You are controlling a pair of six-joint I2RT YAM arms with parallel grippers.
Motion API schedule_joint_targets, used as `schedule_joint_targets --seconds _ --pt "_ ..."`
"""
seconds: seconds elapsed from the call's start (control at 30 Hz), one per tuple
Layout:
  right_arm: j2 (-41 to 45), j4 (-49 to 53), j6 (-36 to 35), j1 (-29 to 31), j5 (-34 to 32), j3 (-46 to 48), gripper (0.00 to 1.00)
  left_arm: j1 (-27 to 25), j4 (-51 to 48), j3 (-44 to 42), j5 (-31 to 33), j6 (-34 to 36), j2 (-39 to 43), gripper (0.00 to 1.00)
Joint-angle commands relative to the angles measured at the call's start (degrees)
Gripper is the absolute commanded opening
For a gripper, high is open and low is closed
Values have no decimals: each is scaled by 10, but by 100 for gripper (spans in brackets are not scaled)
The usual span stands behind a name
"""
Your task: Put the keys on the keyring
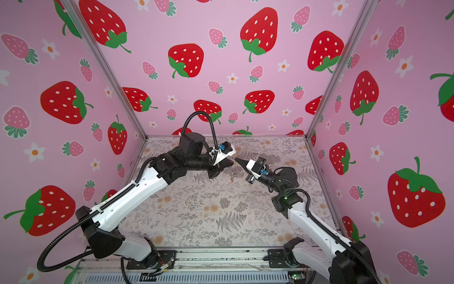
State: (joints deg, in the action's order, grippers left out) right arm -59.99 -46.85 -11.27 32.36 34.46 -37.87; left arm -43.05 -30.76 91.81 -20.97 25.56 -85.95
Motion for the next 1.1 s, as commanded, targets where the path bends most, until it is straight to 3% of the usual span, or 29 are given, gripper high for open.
schedule_joint_targets --seconds 0.0,0.6,1.07 --pt "12 6 -16 -1 -7 -7 0 -2 -33 32 20 23 12 0" --pt "0 12 -10 -1 28 -14 0 -8 -74 76 43 59 -17 0" --pt "-3 14 4 -2 14 -9 0 -7 -56 76 40 64 -16 0"
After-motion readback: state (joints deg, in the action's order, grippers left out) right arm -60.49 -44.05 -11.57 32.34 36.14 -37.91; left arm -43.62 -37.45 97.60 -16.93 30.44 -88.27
